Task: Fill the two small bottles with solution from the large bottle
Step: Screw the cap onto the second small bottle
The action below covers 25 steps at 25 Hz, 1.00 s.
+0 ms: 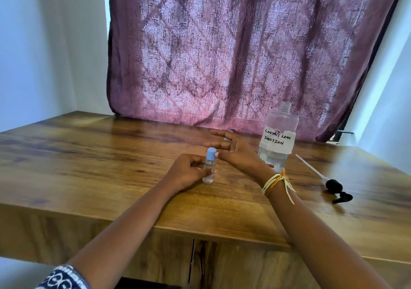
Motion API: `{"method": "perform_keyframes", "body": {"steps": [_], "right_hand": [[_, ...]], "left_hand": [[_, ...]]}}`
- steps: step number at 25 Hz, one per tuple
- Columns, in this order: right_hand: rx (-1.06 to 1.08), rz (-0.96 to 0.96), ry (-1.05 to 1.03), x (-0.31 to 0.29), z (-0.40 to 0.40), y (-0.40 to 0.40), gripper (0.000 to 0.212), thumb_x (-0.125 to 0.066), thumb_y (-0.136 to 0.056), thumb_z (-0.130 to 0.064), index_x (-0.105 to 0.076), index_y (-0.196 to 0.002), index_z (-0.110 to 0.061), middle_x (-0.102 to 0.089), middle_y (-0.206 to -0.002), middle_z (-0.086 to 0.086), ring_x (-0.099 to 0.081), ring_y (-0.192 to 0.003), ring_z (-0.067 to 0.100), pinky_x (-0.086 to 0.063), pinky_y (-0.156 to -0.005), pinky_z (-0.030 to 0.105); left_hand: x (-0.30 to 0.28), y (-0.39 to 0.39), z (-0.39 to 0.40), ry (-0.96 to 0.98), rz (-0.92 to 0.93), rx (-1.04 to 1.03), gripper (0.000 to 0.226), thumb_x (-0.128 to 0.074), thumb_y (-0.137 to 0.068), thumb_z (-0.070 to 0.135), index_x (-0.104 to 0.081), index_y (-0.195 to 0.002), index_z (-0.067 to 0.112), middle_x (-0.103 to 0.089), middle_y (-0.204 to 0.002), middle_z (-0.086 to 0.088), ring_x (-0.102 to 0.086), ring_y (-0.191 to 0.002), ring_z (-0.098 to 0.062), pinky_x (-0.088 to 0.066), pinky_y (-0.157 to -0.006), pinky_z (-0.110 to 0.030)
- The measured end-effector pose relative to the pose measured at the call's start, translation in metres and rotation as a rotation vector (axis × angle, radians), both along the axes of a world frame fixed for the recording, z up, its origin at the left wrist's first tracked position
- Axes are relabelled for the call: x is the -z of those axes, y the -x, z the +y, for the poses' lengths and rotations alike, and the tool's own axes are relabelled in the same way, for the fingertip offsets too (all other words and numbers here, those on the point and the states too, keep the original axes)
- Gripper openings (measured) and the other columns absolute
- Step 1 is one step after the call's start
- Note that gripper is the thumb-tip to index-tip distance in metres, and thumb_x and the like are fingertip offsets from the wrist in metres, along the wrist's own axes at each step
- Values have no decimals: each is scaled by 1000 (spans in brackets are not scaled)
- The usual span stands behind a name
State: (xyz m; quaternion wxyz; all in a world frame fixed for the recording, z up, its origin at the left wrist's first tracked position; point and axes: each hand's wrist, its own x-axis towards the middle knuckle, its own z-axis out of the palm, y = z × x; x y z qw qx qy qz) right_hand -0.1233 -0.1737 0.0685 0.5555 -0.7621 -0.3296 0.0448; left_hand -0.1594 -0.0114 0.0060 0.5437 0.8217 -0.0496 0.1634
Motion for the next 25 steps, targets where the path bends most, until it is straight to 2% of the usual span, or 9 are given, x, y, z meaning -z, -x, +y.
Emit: {"method": "perform_keyframes", "body": {"steps": [3,6,8,9,11,14,17,21,25], "right_hand": [[44,-22,12,2,-1,0,50,-62,-84,10,-53,-131,-8,-70,-109,22,-67,-101,26,-53,-92,36],[123,-96,20,5,1,-2,47,-77,-78,-2,-59,-120,-4,-68,-93,16,-64,-80,16,-54,-78,24],[162,-139,26,8,4,-2,45,-81,-77,-11,-60,-116,-6,-65,-90,14,-60,-78,16,-52,-73,23],[162,-144,23,9,5,-1,44,-80,-78,-16,-59,-116,-7,-63,-91,12,-60,-79,17,-52,-73,24],[88,-80,-6,8,6,0,44,-73,-85,-16,-54,-124,-7,-65,-106,14,-64,-95,19,-53,-85,27],[-45,18,-33,6,3,-1,47,-57,-90,7,-45,-135,-1,-57,-132,20,-56,-125,25,-49,-103,37],[-55,-23,-17,5,2,-3,45,-50,-90,16,-49,-133,4,-61,-130,21,-58,-124,25,-51,-100,31],[9,-71,-40,7,4,-3,34,-58,-88,12,-60,-120,5,-68,-119,21,-64,-114,24,-54,-89,19],[-12,-80,6,3,4,-3,36,-59,-87,11,-59,-123,7,-65,-121,23,-63,-116,28,-54,-87,16]], "left_hand": [[1,-1,0,23,16,-1,25,-79,-77,19,-77,-102,14,-78,-95,1,-69,-86,-5,-50,-80,-22],[0,0,0,7,6,-6,24,-79,-78,17,-77,-102,13,-78,-96,-2,-69,-87,-8,-51,-85,-27],[-1,0,0,-8,-4,-4,25,-79,-79,16,-76,-103,11,-77,-97,-3,-70,-89,-10,-51,-84,-27],[-1,0,0,-15,-7,-6,26,-79,-79,17,-76,-103,10,-77,-97,-3,-70,-89,-10,-51,-82,-24],[-2,1,0,-24,1,-8,26,-79,-79,19,-76,-104,11,-77,-97,-2,-69,-86,-7,-50,-77,-17],[-3,2,-1,-2,16,0,27,-78,-79,19,-76,-104,9,-77,-98,-4,-71,-91,-13,-51,-83,-24],[-3,2,-1,-6,27,0,29,-78,-79,20,-75,-106,11,-77,-99,-3,-71,-93,-13,-51,-86,-27],[-3,1,2,-32,38,-14,27,-77,-80,22,-75,-107,16,-77,-100,1,-70,-89,-4,-50,-79,-19],[-3,-1,3,-64,53,-18,28,-75,-82,21,-74,-109,15,-76,-106,-1,-70,-96,-9,-53,-93,-33]]}}
